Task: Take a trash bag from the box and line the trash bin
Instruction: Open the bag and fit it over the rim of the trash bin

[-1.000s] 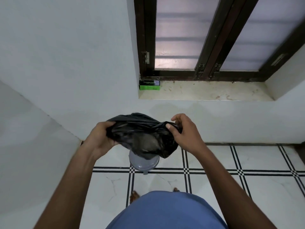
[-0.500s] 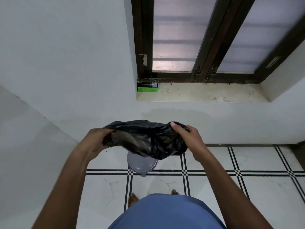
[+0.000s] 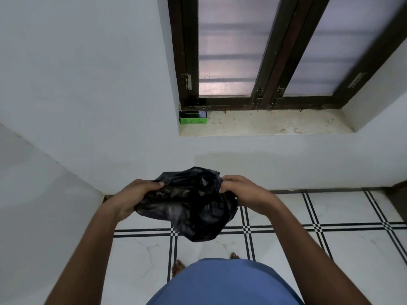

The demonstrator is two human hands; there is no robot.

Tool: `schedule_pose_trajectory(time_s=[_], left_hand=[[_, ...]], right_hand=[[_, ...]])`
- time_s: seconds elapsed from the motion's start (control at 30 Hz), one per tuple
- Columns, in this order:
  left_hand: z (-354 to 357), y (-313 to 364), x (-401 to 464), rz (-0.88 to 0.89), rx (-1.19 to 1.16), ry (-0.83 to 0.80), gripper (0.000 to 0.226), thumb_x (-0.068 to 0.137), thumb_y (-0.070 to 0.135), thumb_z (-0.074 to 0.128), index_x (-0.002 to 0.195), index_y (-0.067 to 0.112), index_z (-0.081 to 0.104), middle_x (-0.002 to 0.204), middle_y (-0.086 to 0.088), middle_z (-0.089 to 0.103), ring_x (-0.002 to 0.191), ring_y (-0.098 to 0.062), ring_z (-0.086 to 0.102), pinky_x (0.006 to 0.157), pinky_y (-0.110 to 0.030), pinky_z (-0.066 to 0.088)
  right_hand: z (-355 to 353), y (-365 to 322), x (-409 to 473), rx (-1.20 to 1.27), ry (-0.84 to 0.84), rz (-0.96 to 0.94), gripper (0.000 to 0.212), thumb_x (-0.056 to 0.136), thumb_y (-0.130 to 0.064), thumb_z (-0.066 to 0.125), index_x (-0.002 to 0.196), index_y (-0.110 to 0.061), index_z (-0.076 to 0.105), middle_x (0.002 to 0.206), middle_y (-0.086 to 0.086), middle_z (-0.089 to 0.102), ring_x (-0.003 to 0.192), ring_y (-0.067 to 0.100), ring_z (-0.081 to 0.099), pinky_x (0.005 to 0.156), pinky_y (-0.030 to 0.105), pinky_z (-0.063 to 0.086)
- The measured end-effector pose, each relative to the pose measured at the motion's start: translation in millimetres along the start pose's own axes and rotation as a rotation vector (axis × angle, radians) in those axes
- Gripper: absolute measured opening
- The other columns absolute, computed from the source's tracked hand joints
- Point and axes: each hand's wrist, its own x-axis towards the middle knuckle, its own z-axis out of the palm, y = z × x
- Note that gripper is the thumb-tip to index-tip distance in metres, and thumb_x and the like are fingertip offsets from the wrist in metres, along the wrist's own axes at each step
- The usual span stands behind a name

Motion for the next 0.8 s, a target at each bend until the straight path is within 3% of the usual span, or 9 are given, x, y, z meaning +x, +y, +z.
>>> schedule_pose_trajectory(time_s=[0.1,0.17,0.27,0.37,0.47,0.57,0.63,0.73,0.8], left_hand=[[-1.5,2.7,12.9,-0.075,0.478,-0.042,0.032,0.101,0.028,0.071,0.077,0.007,0.076,0.077,-0.007,0.077,0.073,-0.027,0.072,0.064,-0.029,0.053],[-0.9,15.1,19.5,-0.029,0.738,0.031,0.033,0.094,0.028,0.065,0.068,0.007,0.063,0.068,-0.007,0.065,0.067,-0.024,0.063,0.059,-0.030,0.045],[8.3,37.3,14.9,0.351,0.693,0.580,0.025,0.098,0.024,0.052,0.098,0.007,0.070,0.089,-0.014,0.074,0.083,-0.033,0.069,0.072,-0.038,0.048],[32.9,56.2,-19.1,0.856,0.355,1.135,0.027,0.107,0.015,0.048,0.130,0.011,0.061,0.098,-0.008,0.074,0.081,-0.030,0.062,0.073,-0.036,0.040],[41.9,38.0,-10.5,0.904,0.672,0.977,0.027,0.110,0.017,0.050,0.133,0.016,0.062,0.092,0.001,0.071,0.076,-0.027,0.063,0.070,-0.033,0.040],[24.8,-5.6,24.5,0.234,1.281,0.292,0.033,0.108,0.030,0.044,0.125,0.018,0.070,0.112,-0.009,0.078,0.094,-0.035,0.073,0.078,-0.037,0.055],[16.8,-30.8,31.4,-0.174,1.451,-0.071,0.035,0.105,0.024,0.049,0.124,0.007,0.073,0.127,-0.015,0.076,0.094,-0.030,0.068,0.077,-0.033,0.057],[6.9,-47.3,41.5,-0.123,1.151,0.060,0.031,0.103,0.019,0.052,0.109,0.000,0.076,0.119,-0.019,0.078,0.095,-0.031,0.070,0.078,-0.033,0.053],[9.8,-33.2,37.9,0.102,0.809,0.426,0.032,0.107,0.021,0.048,0.112,0.003,0.074,0.116,-0.021,0.078,0.106,-0.039,0.072,0.087,-0.038,0.052]], right_hand=[[2.1,-1.7,12.2,-0.688,0.098,0.038,0.012,0.091,-0.022,0.067,0.088,-0.011,0.065,0.083,0.001,0.063,0.078,0.022,0.062,0.065,0.034,0.042],[6.4,-6.5,17.0,-1.016,0.281,0.059,0.014,0.089,-0.021,0.066,0.100,-0.015,0.074,0.094,0.004,0.071,0.091,0.030,0.071,0.069,0.033,0.048],[11.5,-24.6,17.4,-0.819,0.718,-0.336,0.020,0.101,-0.027,0.060,0.118,-0.022,0.071,0.089,0.001,0.074,0.082,0.028,0.072,0.067,0.032,0.050],[15.7,-38.2,10.9,-0.420,1.034,-0.928,0.032,0.109,-0.025,0.053,0.135,-0.012,0.065,0.091,-0.006,0.073,0.068,0.006,0.060,0.070,0.005,0.046],[9.3,-16.6,28.5,-0.648,0.857,-0.795,0.041,0.107,-0.017,0.052,0.146,-0.020,0.064,0.114,0.006,0.081,0.087,0.024,0.074,0.080,0.030,0.059],[3.2,19.5,44.4,-1.005,0.229,0.037,0.033,0.101,-0.018,0.052,0.125,-0.016,0.074,0.114,0.014,0.078,0.097,0.038,0.079,0.083,0.044,0.066],[4.3,38.2,39.2,-1.022,-0.064,0.380,0.025,0.103,-0.019,0.053,0.111,-0.006,0.073,0.105,0.014,0.074,0.089,0.035,0.082,0.085,0.044,0.069],[-5.5,53.3,47.9,-0.940,0.094,0.222,0.026,0.099,-0.019,0.056,0.110,-0.011,0.079,0.103,0.011,0.078,0.091,0.035,0.080,0.076,0.040,0.064],[-6.5,43.0,52.0,-0.701,0.426,-0.070,0.027,0.104,-0.021,0.055,0.119,-0.021,0.078,0.107,0.005,0.080,0.099,0.024,0.077,0.082,0.035,0.057]])
